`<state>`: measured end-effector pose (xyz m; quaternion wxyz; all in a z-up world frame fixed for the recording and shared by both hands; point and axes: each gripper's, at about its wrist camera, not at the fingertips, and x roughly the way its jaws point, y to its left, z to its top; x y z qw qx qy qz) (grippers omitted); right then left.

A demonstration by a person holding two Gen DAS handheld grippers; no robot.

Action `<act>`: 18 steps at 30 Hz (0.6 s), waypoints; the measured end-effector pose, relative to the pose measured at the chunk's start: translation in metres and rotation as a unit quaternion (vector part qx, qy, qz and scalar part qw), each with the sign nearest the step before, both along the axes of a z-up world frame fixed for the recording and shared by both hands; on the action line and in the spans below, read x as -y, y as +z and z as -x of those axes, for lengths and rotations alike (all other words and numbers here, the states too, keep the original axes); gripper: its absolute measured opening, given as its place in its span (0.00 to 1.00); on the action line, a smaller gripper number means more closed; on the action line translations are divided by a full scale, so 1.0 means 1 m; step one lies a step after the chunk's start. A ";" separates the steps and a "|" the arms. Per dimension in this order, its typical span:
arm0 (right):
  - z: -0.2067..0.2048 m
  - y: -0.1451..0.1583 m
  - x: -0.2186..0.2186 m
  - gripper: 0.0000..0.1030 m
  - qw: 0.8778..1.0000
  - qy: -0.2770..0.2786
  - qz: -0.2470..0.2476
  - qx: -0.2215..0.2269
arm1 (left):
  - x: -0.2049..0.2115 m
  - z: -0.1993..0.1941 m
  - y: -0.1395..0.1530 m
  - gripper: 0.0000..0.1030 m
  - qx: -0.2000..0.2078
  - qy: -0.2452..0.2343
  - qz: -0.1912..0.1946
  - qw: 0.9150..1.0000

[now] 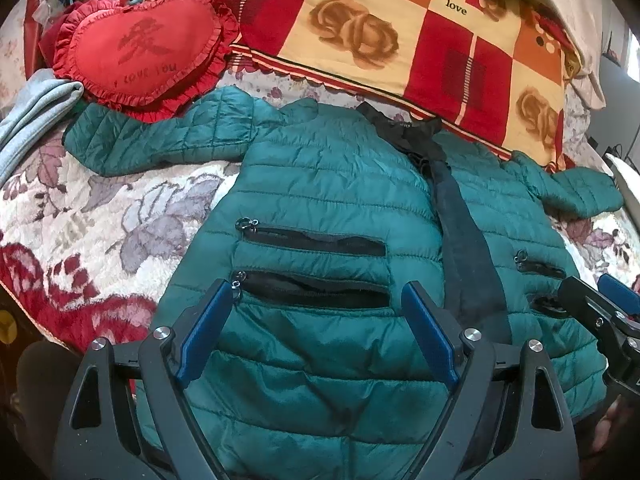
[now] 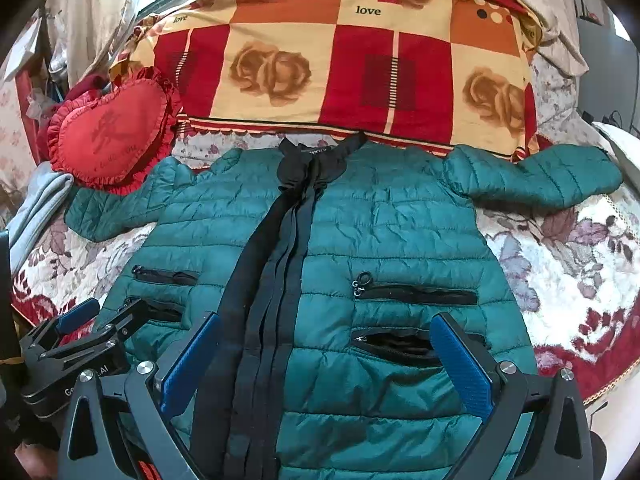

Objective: Fold large clothes

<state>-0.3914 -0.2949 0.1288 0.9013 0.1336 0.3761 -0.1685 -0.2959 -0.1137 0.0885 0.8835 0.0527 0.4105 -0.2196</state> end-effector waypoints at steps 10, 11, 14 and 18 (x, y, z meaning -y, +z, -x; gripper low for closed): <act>-0.003 -0.006 0.006 1.00 0.998 -0.003 -0.046 -0.039 | 0.000 0.000 -0.002 0.84 0.000 0.001 -0.001 1.000; -0.003 -0.006 0.006 1.00 0.998 -0.004 -0.046 -0.039 | 0.000 0.000 -0.002 0.84 0.000 0.000 -0.001 1.000; -0.003 -0.006 0.006 1.00 0.998 -0.007 -0.048 -0.041 | -0.001 0.000 -0.002 0.84 0.001 0.001 -0.001 1.000; -0.001 -0.007 0.005 1.00 0.999 -0.009 -0.038 -0.018 | -0.001 0.000 -0.003 0.84 0.001 0.001 -0.002 1.000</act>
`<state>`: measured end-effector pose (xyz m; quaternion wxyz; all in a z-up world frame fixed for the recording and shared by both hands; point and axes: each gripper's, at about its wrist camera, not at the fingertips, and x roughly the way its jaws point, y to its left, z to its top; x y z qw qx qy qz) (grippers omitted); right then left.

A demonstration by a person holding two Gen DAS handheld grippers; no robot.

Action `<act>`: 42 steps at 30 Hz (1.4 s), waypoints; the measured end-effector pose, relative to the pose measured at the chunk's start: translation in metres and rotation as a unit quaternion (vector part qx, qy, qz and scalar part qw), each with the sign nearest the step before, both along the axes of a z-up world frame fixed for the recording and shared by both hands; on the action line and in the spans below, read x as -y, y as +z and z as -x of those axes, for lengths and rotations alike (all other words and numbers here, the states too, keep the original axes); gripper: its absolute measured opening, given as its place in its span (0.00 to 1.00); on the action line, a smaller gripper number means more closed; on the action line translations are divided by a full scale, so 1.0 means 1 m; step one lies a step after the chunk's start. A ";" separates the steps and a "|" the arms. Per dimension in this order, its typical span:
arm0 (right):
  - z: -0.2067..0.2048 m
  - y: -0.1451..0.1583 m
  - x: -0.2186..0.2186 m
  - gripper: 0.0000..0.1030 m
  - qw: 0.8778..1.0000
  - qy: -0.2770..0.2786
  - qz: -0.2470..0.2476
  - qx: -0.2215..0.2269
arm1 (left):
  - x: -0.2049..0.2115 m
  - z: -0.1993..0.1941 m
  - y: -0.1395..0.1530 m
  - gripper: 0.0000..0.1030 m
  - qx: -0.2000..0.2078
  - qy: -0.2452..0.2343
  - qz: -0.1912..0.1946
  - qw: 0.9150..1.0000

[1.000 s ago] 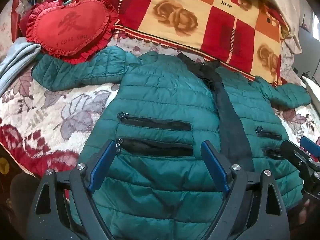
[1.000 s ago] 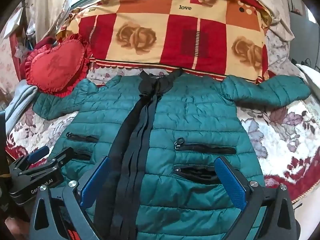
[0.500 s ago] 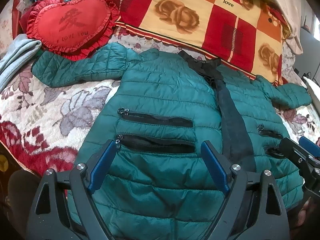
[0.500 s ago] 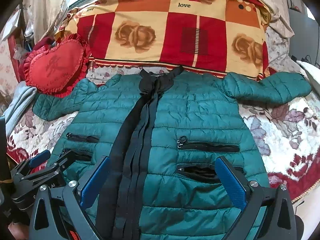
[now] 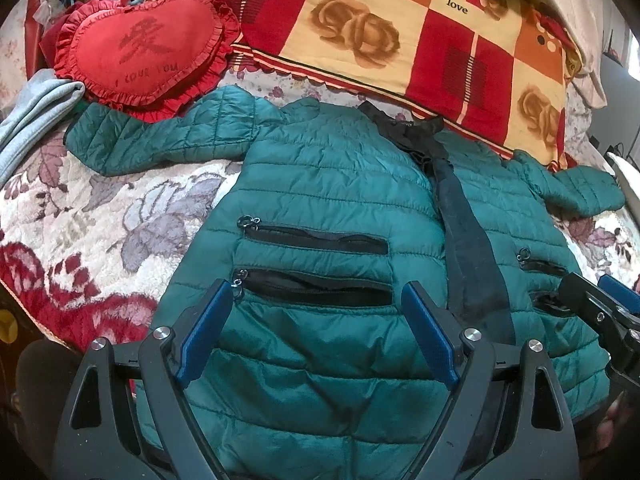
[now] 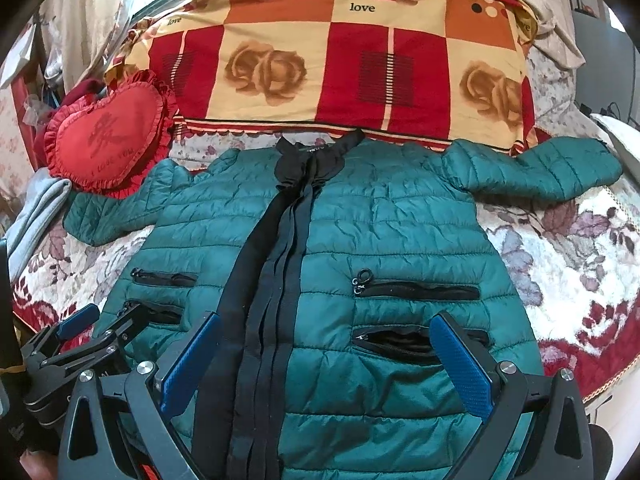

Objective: Fold large clothes

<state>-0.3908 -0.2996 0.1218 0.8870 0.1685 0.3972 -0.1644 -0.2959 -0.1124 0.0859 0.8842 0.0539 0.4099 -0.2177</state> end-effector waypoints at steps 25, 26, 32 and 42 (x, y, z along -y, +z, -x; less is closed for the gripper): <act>0.004 0.004 0.000 1.00 1.000 -0.016 0.009 0.004 | 0.000 -0.001 0.000 0.84 0.000 -0.001 0.001 1.000; 0.003 0.004 0.000 1.00 1.000 -0.016 0.010 0.003 | 0.000 0.000 0.000 0.84 0.001 -0.001 0.000 1.000; 0.001 0.002 0.000 1.00 1.000 -0.013 0.010 -0.002 | 0.000 0.000 -0.001 0.84 0.002 0.000 0.000 1.000; 0.000 0.001 0.001 1.00 1.000 -0.015 0.010 -0.006 | -0.001 0.001 0.000 0.84 0.004 0.002 -0.004 1.000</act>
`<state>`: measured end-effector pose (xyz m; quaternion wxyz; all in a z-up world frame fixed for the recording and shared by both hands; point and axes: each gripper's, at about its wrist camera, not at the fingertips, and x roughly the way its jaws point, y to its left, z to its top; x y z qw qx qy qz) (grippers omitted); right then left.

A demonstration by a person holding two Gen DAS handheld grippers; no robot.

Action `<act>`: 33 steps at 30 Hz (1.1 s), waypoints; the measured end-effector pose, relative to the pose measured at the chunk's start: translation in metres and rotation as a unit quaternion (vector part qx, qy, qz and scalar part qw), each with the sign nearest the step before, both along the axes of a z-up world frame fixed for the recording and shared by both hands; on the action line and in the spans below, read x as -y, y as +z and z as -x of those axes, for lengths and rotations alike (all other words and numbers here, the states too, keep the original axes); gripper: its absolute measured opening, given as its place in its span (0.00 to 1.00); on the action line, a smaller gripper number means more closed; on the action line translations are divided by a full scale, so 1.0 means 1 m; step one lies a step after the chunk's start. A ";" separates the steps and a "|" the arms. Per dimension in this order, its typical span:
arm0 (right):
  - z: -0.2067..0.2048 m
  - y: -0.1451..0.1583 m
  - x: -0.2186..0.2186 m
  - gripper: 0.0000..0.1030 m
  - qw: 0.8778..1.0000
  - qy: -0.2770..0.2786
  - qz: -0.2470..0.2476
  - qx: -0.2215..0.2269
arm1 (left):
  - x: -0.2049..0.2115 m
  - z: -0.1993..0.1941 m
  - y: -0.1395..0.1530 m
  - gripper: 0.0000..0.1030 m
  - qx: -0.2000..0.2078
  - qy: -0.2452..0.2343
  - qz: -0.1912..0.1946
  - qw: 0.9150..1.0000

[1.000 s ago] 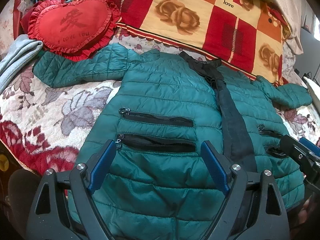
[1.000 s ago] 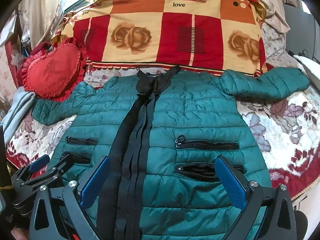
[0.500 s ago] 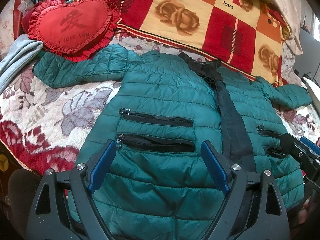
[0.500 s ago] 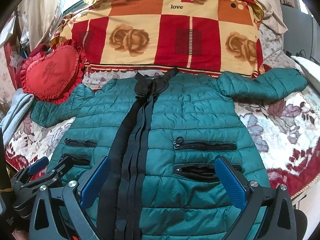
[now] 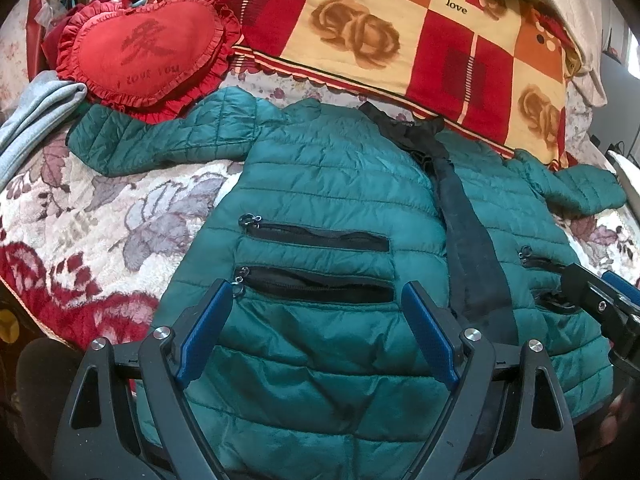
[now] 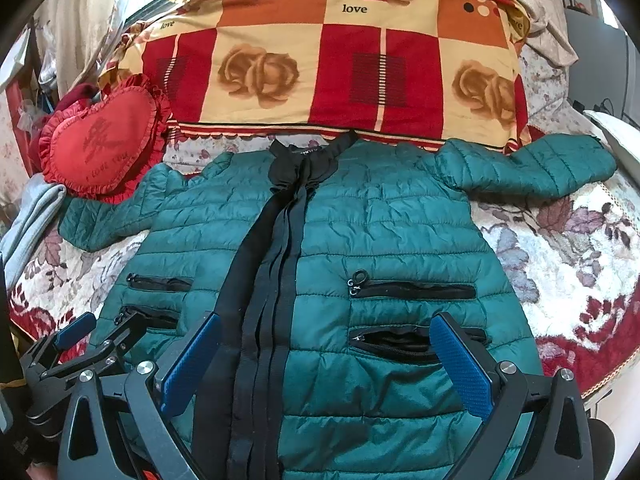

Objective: Fold large clothes

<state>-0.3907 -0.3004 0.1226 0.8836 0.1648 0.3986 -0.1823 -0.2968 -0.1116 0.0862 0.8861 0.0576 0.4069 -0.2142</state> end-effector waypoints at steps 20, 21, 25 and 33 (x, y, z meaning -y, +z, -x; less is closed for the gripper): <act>-0.007 -0.004 -0.001 1.00 1.000 0.005 -0.002 -0.008 | 0.004 -0.001 -0.003 0.84 0.001 -0.004 -0.005 1.000; -0.007 -0.003 -0.001 1.00 1.000 0.004 -0.001 -0.008 | 0.004 -0.001 -0.003 0.84 0.001 -0.004 -0.005 1.000; -0.009 -0.002 -0.002 1.00 1.000 0.006 0.005 -0.010 | 0.003 -0.001 -0.004 0.84 0.001 -0.004 -0.006 1.000; -0.012 -0.001 -0.003 1.00 1.000 0.004 0.004 -0.005 | 0.005 -0.001 -0.005 0.84 -0.001 -0.004 -0.007 1.000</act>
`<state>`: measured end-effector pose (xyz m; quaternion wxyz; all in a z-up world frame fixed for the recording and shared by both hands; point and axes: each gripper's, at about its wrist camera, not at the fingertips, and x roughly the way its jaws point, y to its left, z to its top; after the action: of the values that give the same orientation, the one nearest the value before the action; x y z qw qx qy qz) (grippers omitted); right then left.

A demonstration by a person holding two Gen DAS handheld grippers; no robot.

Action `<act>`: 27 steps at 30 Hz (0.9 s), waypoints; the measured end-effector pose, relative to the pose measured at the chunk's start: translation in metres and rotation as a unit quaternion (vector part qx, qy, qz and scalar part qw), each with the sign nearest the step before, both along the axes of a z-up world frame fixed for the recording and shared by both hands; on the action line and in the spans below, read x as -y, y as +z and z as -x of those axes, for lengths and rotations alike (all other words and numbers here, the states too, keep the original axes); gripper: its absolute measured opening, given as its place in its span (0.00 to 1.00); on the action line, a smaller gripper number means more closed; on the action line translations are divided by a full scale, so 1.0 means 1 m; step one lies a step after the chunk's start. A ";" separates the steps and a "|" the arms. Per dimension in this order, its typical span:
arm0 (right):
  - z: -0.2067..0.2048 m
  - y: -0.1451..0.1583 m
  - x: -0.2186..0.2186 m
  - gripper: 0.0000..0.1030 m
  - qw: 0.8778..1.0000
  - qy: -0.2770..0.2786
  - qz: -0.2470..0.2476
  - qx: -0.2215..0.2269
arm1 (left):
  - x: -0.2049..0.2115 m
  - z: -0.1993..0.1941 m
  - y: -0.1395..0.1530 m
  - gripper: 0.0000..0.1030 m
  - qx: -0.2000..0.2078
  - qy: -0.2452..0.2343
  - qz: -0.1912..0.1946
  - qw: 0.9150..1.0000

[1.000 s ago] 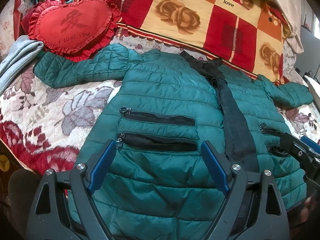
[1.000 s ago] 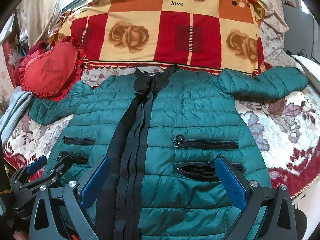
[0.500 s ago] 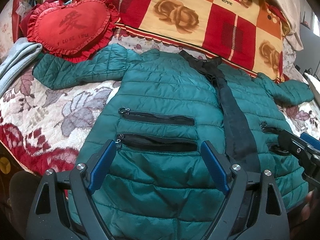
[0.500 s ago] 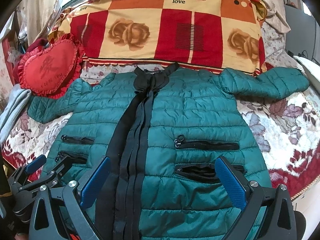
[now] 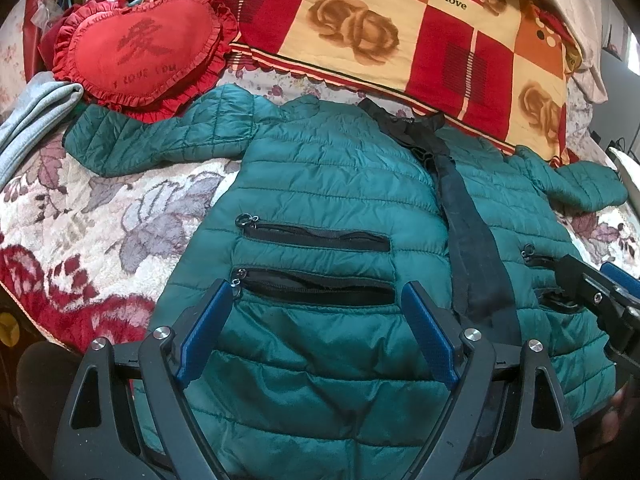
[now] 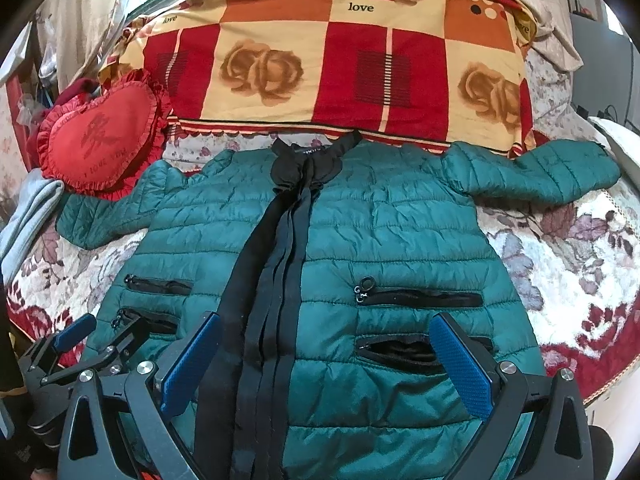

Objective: Fold large clothes

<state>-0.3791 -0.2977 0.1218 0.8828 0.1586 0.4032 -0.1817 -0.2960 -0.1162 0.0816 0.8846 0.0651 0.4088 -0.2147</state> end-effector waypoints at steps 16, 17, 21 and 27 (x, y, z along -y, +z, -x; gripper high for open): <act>-0.027 0.013 0.002 1.00 1.000 0.017 0.015 0.004 | 0.000 -0.025 0.009 0.84 0.009 0.004 0.002 1.000; -0.030 0.015 0.002 1.00 1.000 0.018 0.019 0.005 | 0.000 -0.029 0.010 0.84 0.007 0.007 0.003 1.000; -0.041 0.018 0.005 1.00 1.000 0.021 0.018 0.012 | -0.004 -0.046 0.016 0.84 0.012 0.021 0.006 1.000; -0.060 0.011 0.008 1.00 0.999 0.019 0.022 0.014 | -0.011 -0.071 0.022 0.84 0.021 0.042 0.001 0.999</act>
<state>-0.3187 -0.3058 0.1328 0.8948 0.1343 0.3897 -0.1718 -0.2249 -0.1052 0.1040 0.9015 0.0519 0.3920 -0.1760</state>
